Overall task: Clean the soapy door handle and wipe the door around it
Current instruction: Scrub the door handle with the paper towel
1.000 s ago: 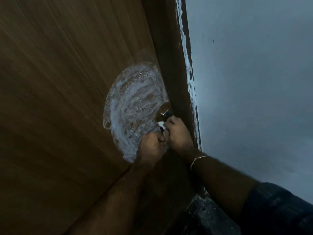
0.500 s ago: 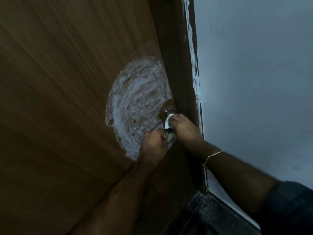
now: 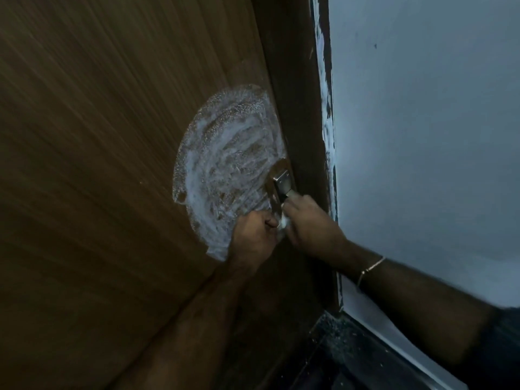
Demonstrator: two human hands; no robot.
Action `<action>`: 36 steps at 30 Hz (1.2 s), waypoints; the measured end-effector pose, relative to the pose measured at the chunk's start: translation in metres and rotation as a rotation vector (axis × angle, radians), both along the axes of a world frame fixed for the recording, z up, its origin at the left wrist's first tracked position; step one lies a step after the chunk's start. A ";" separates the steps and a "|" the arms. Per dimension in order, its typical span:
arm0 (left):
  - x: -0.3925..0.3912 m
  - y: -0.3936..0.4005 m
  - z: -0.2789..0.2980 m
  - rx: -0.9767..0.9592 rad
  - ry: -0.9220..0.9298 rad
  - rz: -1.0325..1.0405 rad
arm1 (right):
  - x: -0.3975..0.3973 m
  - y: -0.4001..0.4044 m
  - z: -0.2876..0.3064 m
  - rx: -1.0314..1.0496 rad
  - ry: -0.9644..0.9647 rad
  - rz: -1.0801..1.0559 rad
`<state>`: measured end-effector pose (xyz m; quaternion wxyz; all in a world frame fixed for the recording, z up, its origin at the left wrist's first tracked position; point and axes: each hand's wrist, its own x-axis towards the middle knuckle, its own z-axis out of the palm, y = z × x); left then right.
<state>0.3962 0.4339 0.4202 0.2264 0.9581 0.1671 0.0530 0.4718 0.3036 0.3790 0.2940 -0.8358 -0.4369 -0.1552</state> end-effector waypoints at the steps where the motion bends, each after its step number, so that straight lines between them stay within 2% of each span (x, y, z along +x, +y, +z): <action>1: 0.000 0.000 0.000 0.002 0.011 0.002 | 0.004 0.000 -0.002 0.059 0.081 -0.057; 6: 0.000 0.000 0.000 -0.013 0.010 0.036 | -0.033 0.023 -0.011 0.444 0.420 -0.177; 8: 0.001 -0.001 -0.001 -0.030 0.014 0.059 | -0.052 0.030 -0.021 0.626 0.656 -0.310; 10: 0.001 -0.002 -0.002 -0.013 0.016 0.071 | -0.058 0.030 -0.025 0.894 1.029 -0.494; 11: 0.000 -0.002 -0.001 -0.013 0.021 0.082 | -0.060 0.030 -0.025 1.024 1.274 -0.496; 13: 0.000 -0.004 -0.001 -0.020 0.033 0.097 | -0.058 0.031 -0.018 1.311 1.669 -0.256; 14: 0.001 -0.004 0.000 -0.014 0.033 0.097 | -0.051 0.029 -0.013 1.453 1.780 -0.141; 16: 0.002 -0.005 0.000 0.011 0.035 0.088 | -0.031 0.023 -0.007 1.662 1.909 -0.099; 18: 0.002 -0.007 0.001 0.031 0.046 0.073 | -0.017 0.020 -0.002 1.719 1.960 -0.133; 21: 0.002 -0.009 0.003 0.025 0.063 0.081 | -0.038 0.035 -0.002 1.469 2.053 -0.060; 24: 0.000 -0.009 0.003 0.024 0.047 0.064 | -0.048 0.037 -0.007 1.440 2.112 -0.006; 27: -0.002 -0.009 0.004 0.050 0.047 0.039 | -0.034 0.023 -0.009 1.510 2.042 -0.110; 31: -0.002 -0.009 0.006 0.063 0.053 0.037 | -0.037 0.020 -0.017 1.279 2.022 -0.027; 36: -0.002 -0.012 0.009 0.104 0.075 0.024 | -0.012 0.035 -0.016 1.325 1.722 -0.201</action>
